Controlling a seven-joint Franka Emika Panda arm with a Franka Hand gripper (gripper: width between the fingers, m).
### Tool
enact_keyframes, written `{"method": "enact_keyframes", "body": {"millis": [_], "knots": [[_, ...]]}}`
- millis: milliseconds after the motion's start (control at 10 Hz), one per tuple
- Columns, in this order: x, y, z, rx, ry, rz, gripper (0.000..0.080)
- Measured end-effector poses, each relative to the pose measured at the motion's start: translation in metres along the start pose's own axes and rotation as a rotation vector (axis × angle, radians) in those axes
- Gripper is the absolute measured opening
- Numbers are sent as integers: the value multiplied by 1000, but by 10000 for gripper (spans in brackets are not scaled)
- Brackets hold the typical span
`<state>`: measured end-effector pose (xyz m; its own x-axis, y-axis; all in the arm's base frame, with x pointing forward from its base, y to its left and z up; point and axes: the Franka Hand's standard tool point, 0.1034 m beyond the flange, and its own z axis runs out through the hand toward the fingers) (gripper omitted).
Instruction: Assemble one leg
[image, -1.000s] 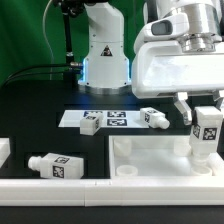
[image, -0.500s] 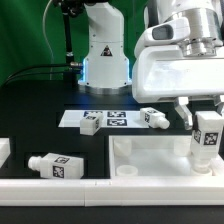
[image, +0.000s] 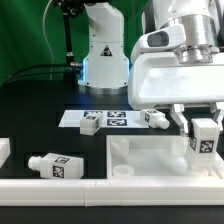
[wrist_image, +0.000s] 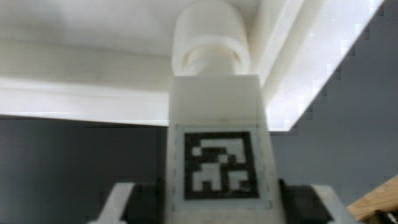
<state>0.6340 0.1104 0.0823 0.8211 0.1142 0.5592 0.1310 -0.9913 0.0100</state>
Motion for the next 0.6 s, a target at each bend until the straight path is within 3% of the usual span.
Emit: {"method": "enact_keyframes", "body": {"millis": [600], "knots": [[-3, 0, 0, -8, 29, -5, 285]]}}
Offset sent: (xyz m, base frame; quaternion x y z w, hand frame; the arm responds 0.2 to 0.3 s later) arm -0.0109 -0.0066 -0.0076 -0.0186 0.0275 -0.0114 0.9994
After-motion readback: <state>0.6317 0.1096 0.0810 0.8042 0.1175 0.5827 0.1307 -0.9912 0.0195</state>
